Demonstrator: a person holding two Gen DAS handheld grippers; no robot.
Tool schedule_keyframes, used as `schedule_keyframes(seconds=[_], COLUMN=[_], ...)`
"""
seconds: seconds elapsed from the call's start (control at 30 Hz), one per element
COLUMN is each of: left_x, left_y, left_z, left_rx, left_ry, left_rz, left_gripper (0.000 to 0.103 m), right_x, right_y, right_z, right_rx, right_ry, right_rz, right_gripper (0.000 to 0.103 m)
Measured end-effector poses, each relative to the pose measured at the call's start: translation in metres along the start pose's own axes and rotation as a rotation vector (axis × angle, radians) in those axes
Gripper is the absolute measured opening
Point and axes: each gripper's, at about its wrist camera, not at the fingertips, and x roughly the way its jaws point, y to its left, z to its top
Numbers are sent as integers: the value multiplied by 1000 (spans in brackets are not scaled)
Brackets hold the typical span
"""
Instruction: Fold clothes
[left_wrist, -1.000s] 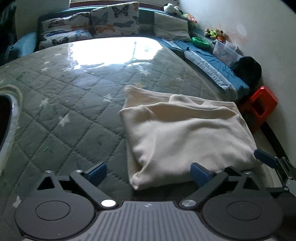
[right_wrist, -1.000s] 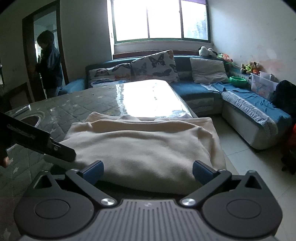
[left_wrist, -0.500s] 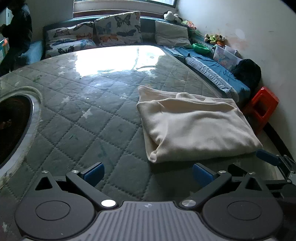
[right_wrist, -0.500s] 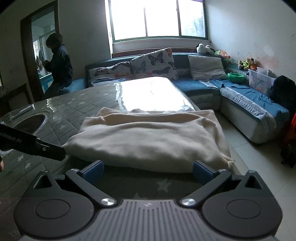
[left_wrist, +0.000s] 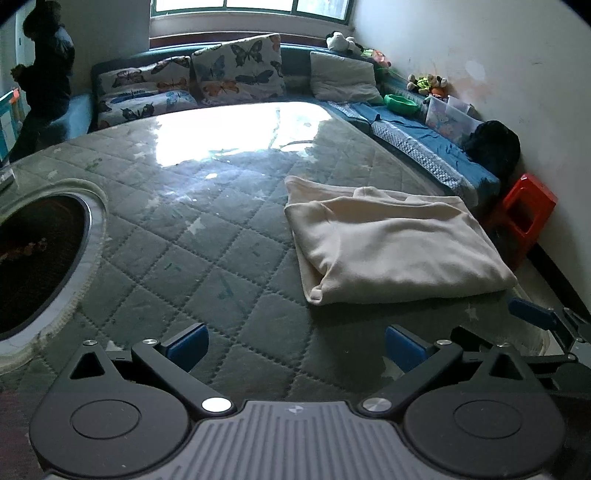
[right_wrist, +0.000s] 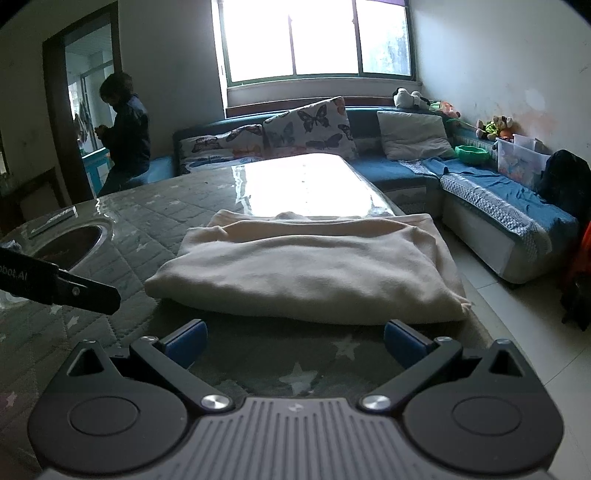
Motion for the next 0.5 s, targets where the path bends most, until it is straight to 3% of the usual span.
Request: schedule_keyframes(seconds=[0.5], left_x=[-17], left_y=[4], left_z=[-11], left_rx=[29], left_ry=[2], left_rz=[45], left_gripper=[103], right_x=[-5], right_y=[9], right_z=[-6], right_rx=[20], right_ry=[-5], right_rz=[16], right_gripper=[103])
